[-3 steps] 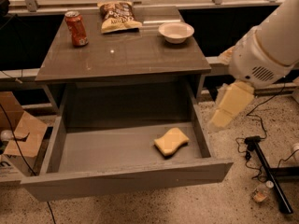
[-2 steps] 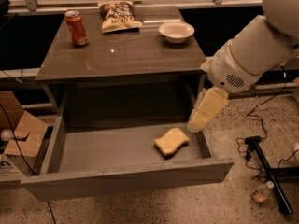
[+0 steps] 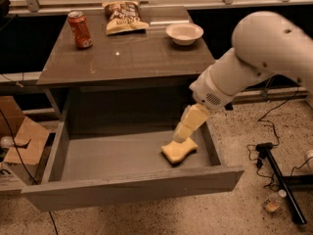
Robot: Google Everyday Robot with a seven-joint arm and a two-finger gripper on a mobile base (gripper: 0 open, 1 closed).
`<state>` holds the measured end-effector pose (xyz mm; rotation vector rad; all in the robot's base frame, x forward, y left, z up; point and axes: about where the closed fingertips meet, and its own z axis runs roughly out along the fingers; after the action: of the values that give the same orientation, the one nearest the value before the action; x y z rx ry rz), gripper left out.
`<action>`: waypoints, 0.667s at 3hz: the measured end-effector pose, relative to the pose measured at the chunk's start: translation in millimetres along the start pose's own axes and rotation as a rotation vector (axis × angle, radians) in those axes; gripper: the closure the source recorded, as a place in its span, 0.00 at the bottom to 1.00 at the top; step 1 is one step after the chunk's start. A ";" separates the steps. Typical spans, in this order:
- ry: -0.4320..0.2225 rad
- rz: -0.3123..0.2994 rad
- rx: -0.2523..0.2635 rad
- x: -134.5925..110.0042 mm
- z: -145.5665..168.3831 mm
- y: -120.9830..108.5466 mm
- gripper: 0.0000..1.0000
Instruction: Pick sponge from top drawer and place on counter
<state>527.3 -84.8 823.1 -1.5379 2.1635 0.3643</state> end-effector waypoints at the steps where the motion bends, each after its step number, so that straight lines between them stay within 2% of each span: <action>1: -0.034 0.023 -0.046 1.6 22.3 -12.1 0.00; 2: -0.039 0.027 -0.054 2.1 26.3 -14.0 0.00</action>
Offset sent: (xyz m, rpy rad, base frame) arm 0.0147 0.0046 -0.0187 0.0459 0.0347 0.0050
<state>545.5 -79.1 800.1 -1.5188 2.1632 0.4610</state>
